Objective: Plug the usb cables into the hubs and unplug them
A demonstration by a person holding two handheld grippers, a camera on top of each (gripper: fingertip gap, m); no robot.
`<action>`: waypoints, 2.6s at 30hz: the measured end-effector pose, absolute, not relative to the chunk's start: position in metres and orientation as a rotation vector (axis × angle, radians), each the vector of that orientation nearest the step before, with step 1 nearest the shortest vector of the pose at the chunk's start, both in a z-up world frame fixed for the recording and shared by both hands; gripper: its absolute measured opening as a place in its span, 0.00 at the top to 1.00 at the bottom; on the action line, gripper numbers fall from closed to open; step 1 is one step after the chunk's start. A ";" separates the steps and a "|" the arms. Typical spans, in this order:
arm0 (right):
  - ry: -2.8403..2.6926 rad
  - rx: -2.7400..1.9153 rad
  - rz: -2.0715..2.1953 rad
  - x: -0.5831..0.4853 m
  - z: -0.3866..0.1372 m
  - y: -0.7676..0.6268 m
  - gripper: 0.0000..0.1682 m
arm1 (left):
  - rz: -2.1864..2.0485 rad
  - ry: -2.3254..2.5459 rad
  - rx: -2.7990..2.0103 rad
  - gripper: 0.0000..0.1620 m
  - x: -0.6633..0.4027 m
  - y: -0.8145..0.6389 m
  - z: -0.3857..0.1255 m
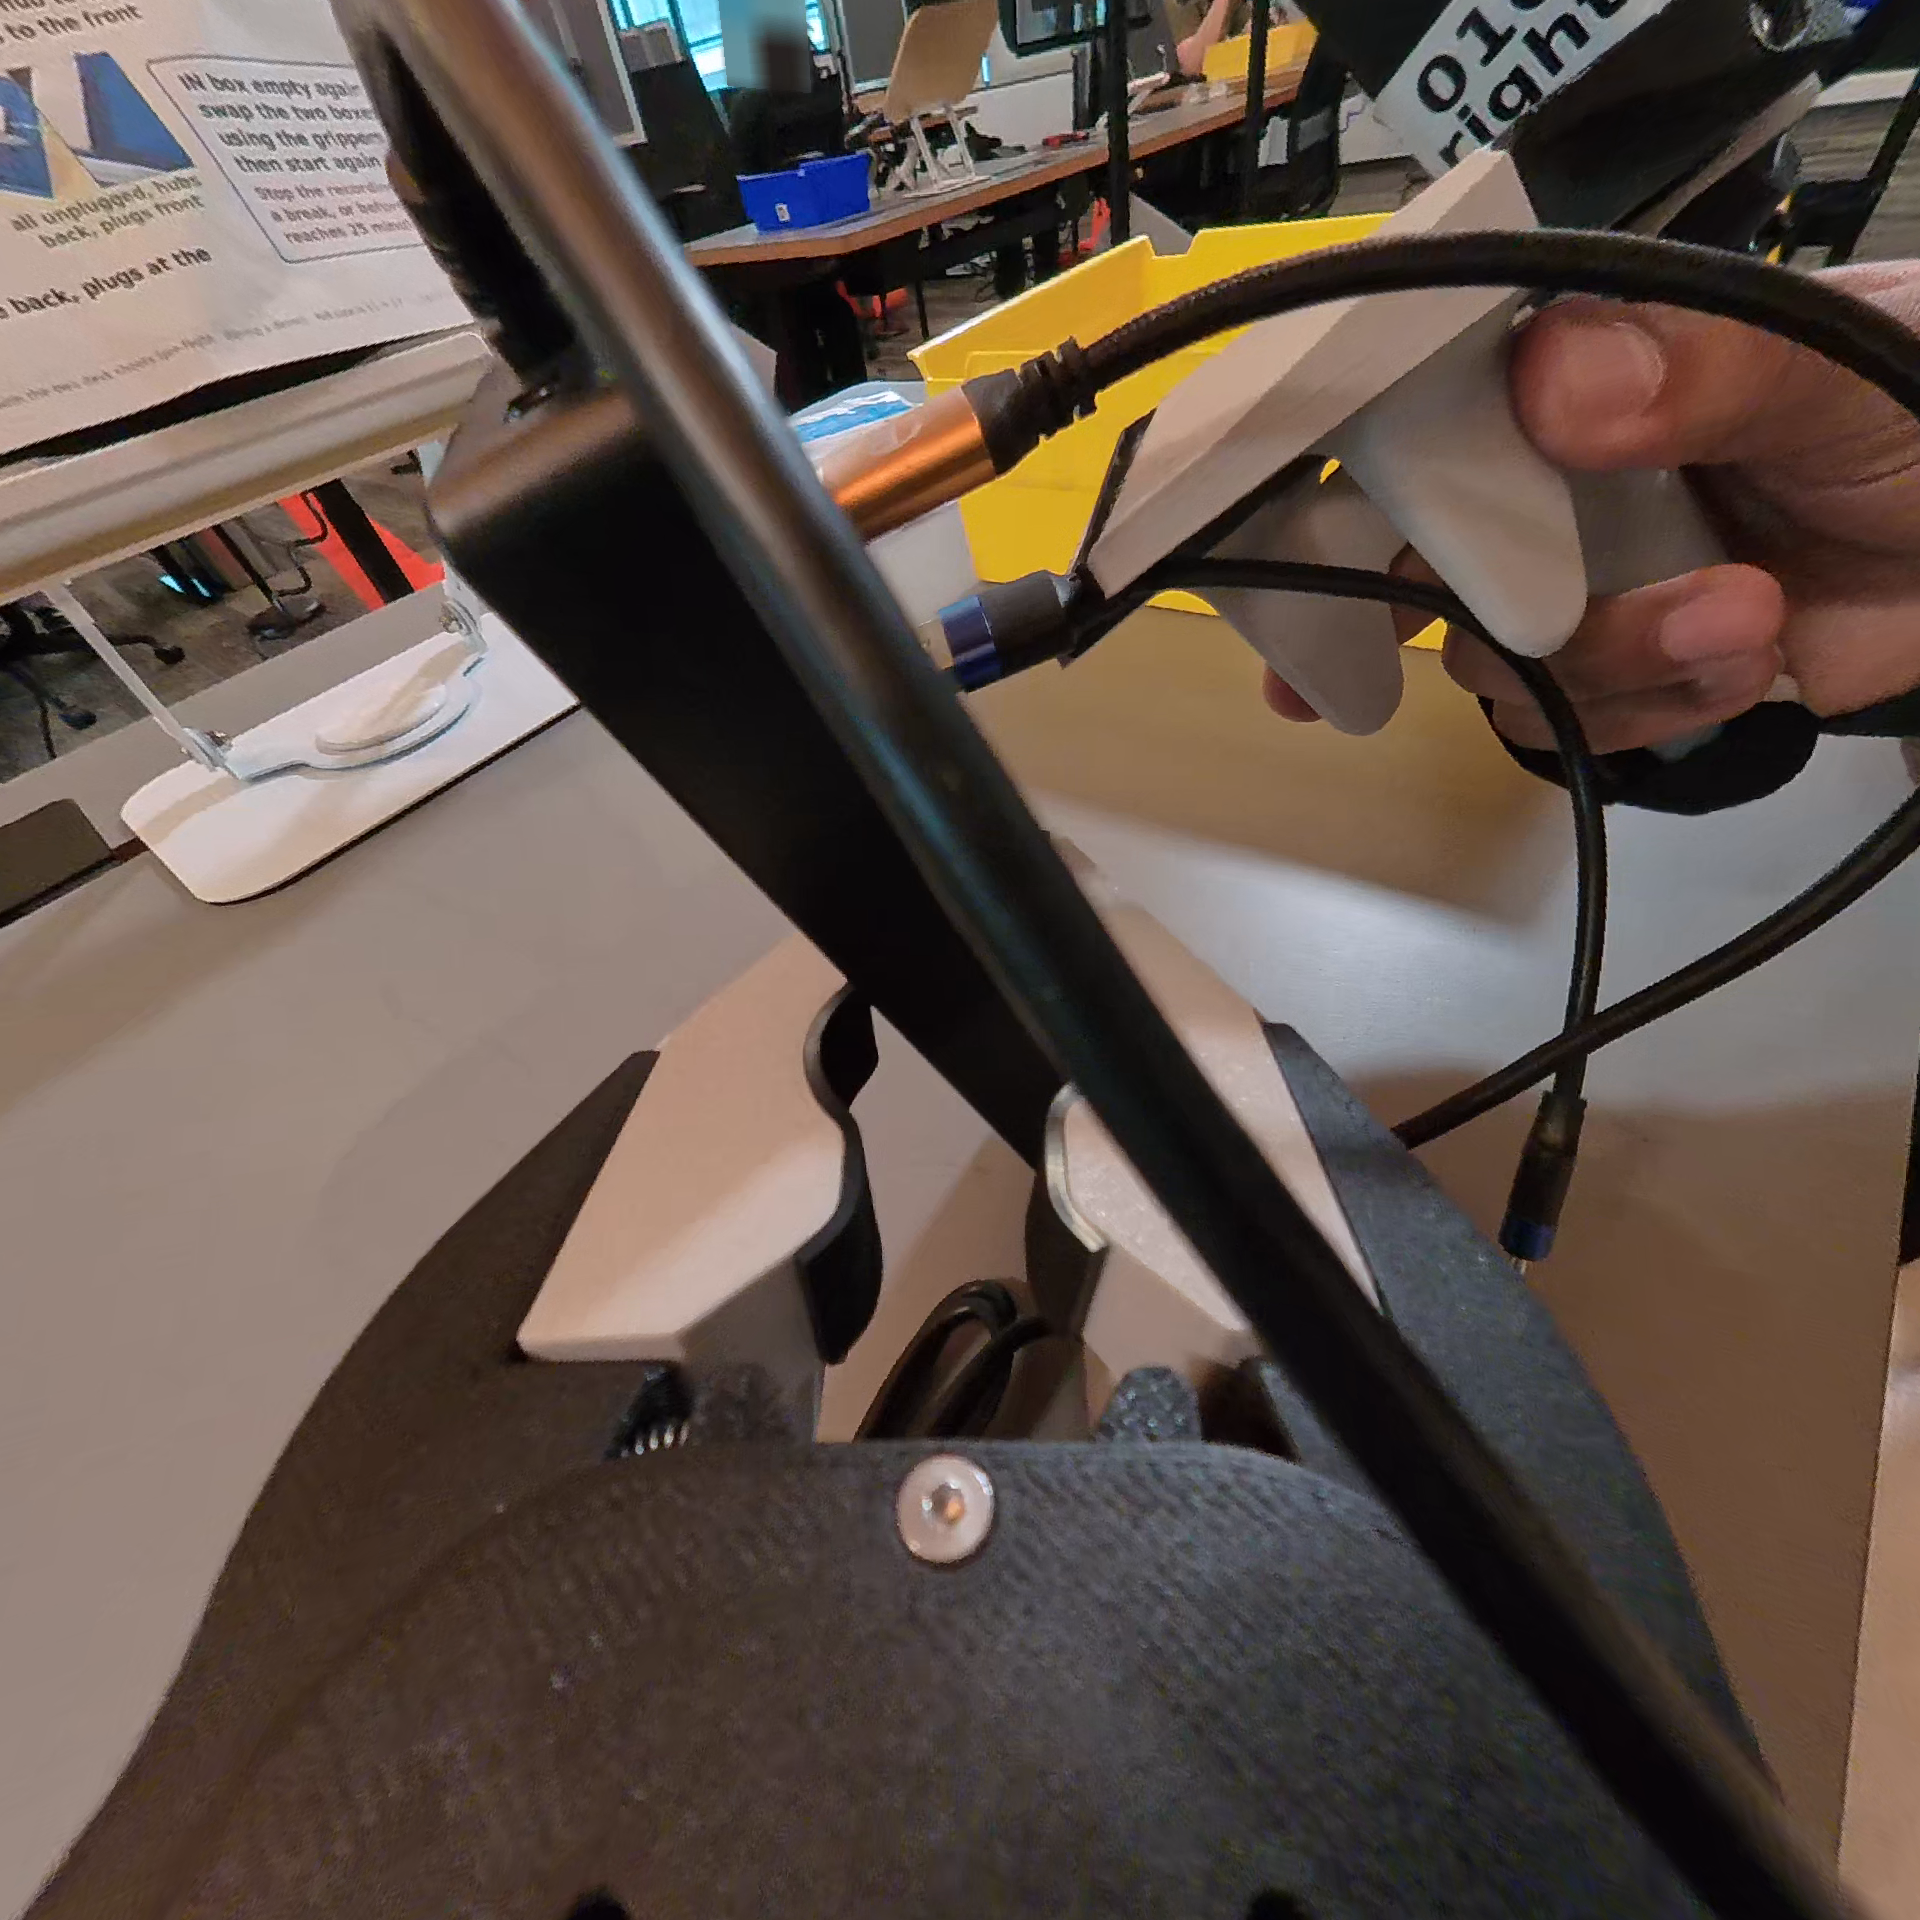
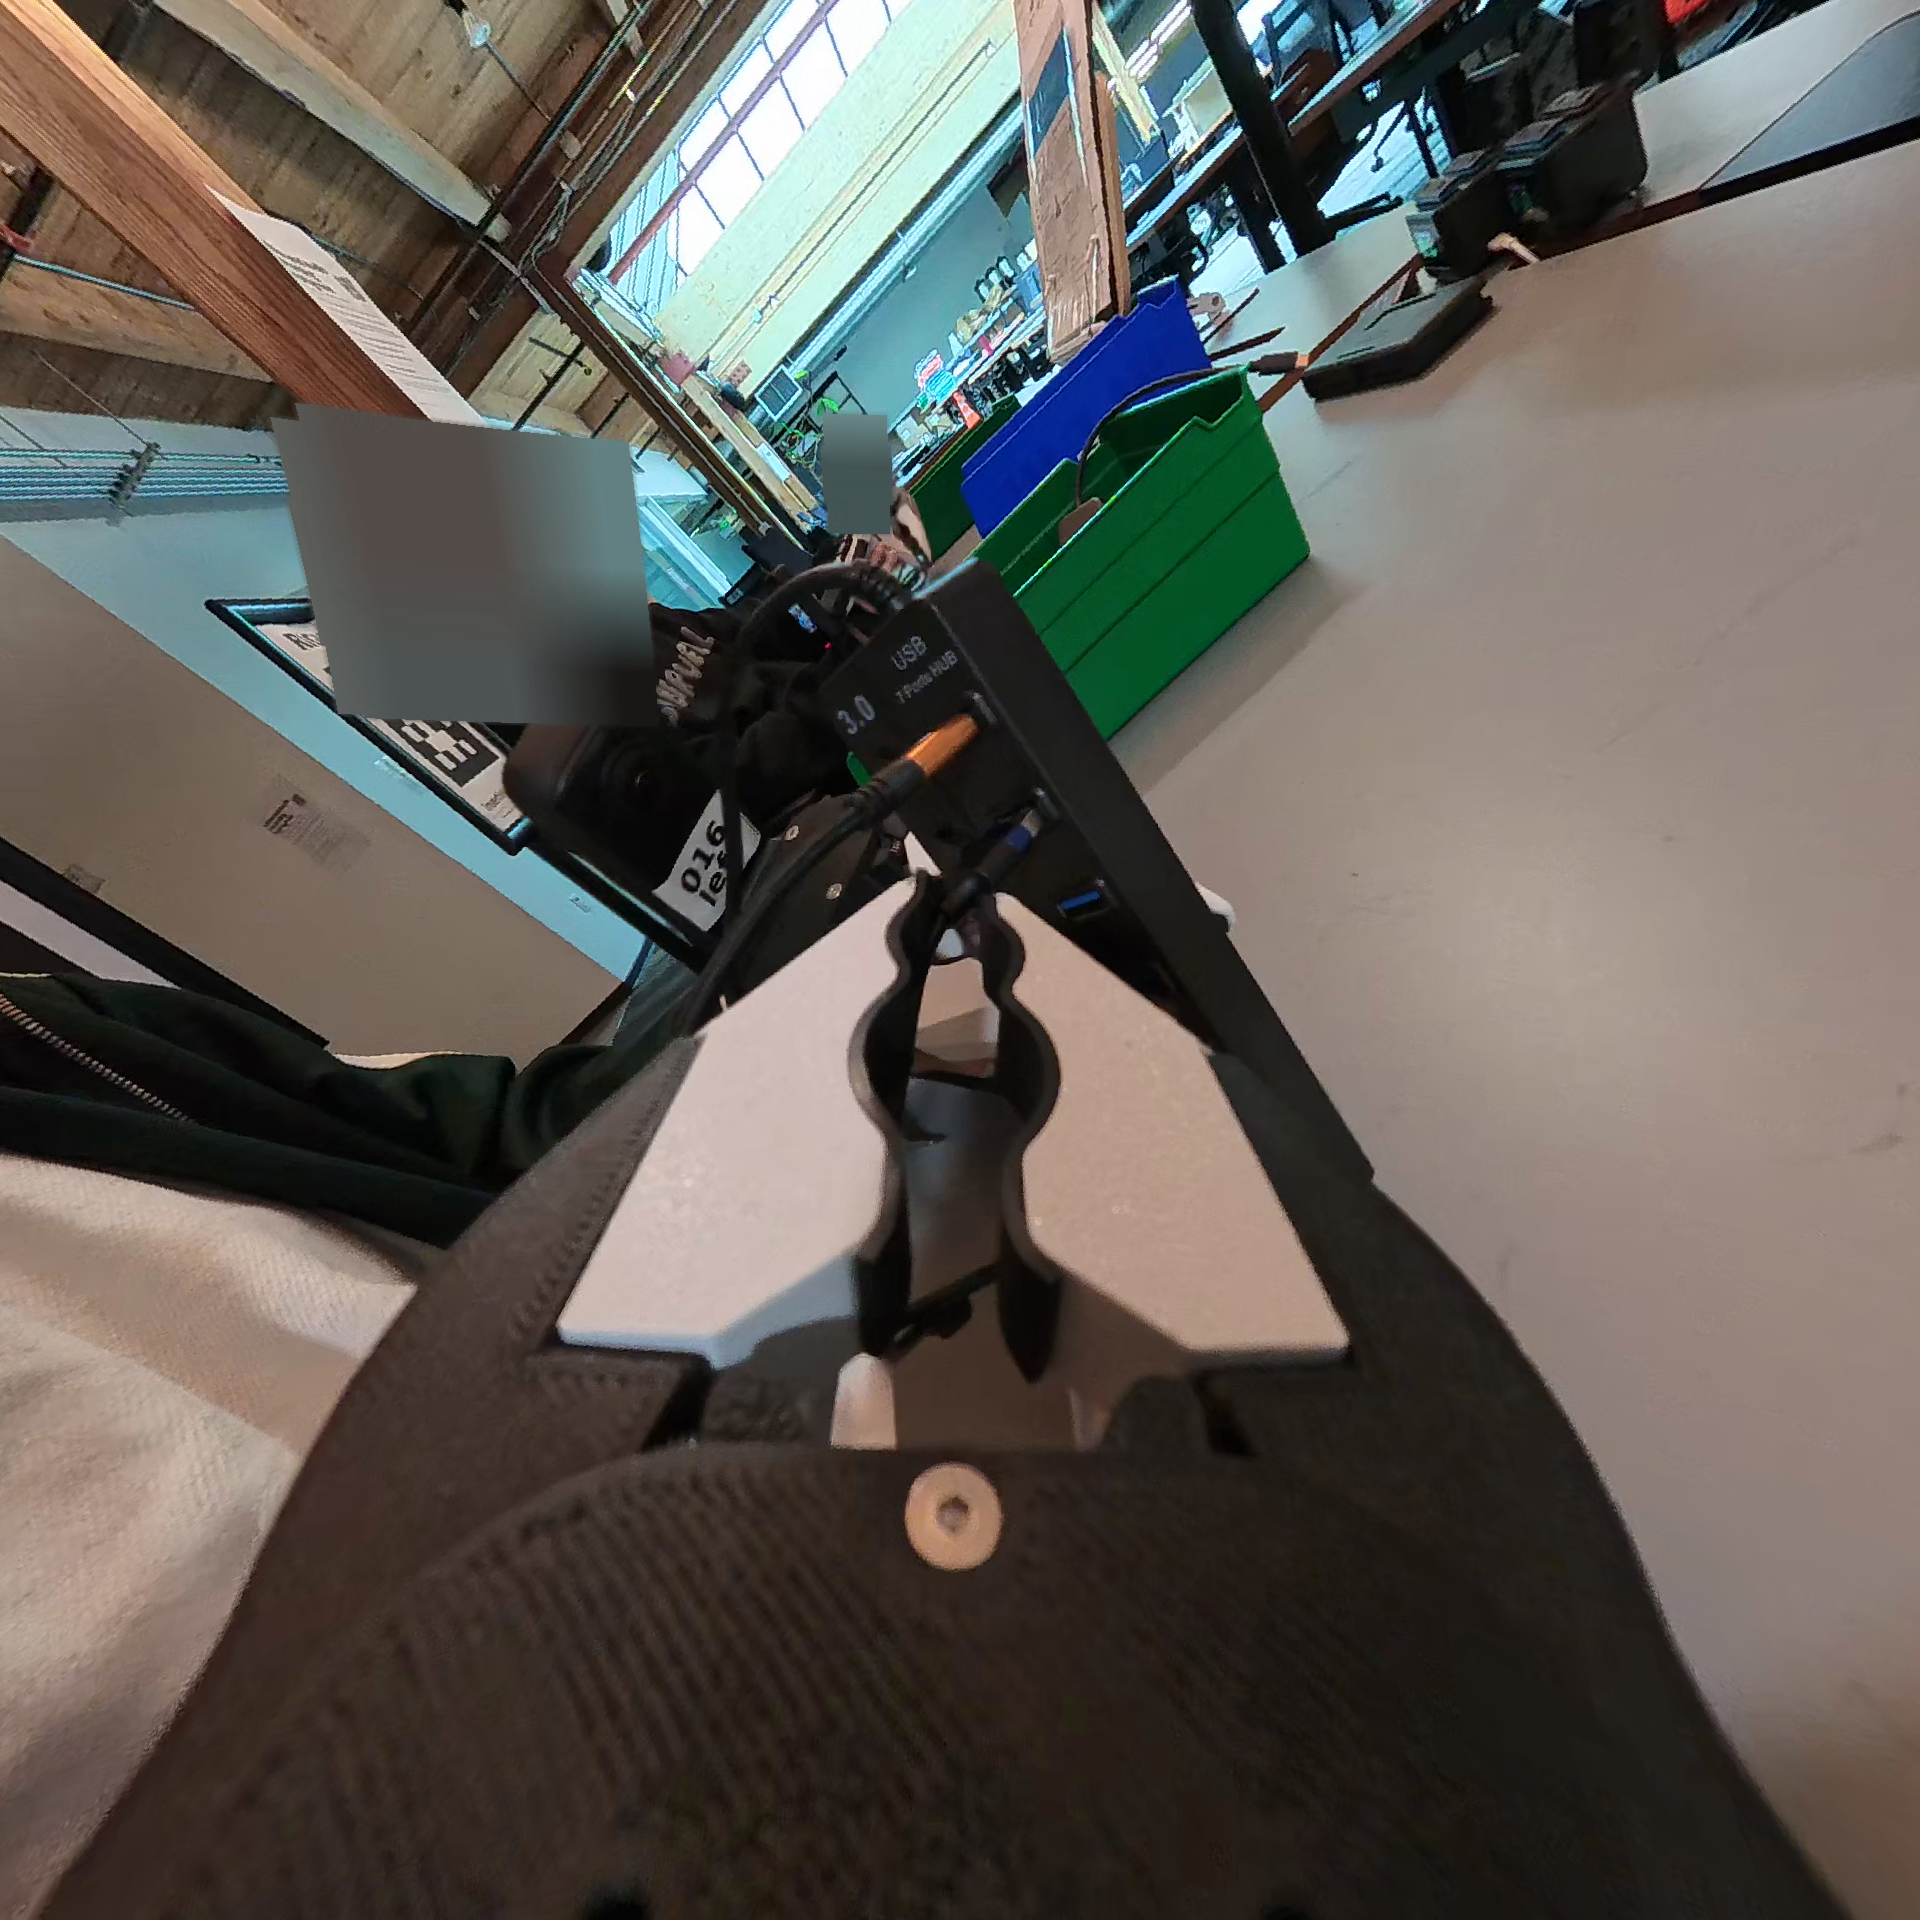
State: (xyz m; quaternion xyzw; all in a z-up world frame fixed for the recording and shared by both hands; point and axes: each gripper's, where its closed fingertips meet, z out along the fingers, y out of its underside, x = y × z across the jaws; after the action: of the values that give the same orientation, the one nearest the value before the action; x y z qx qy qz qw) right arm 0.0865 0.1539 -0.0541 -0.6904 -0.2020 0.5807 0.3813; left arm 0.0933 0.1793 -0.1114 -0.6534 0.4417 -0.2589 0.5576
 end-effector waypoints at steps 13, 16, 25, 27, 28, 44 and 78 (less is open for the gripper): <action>-0.530 -1.553 1.295 0.096 -0.031 0.163 0.88 | -1.271 0.615 -1.612 0.86 0.083 0.184 -0.075; -0.552 -1.550 1.219 0.096 -0.034 0.165 0.88 | -1.353 0.611 -1.610 0.86 0.085 0.181 -0.075; -0.799 -1.373 0.623 0.091 -0.023 0.156 0.86 | -1.620 0.556 -1.621 0.87 0.099 0.164 -0.074; -0.855 -1.296 0.426 0.089 -0.019 0.152 0.90 | -1.691 0.462 -1.643 0.87 0.101 0.165 -0.076; -0.868 -1.264 0.351 0.087 -0.018 0.150 0.93 | -1.734 0.419 -1.653 0.87 0.103 0.165 -0.077; -0.864 -1.315 0.298 0.083 -0.036 0.158 0.96 | -1.912 0.361 -1.754 0.86 0.131 0.141 -0.093; -0.814 -1.416 0.470 0.092 -0.038 0.162 0.97 | -1.474 0.626 -1.736 0.89 0.132 0.137 -0.097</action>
State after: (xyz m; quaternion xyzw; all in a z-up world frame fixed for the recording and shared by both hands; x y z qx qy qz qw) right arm 0.0921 0.1617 -0.0379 -0.6260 -0.3597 0.2076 0.6600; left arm 0.1319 0.1370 -0.0968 -0.6797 0.2452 -0.5774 0.3801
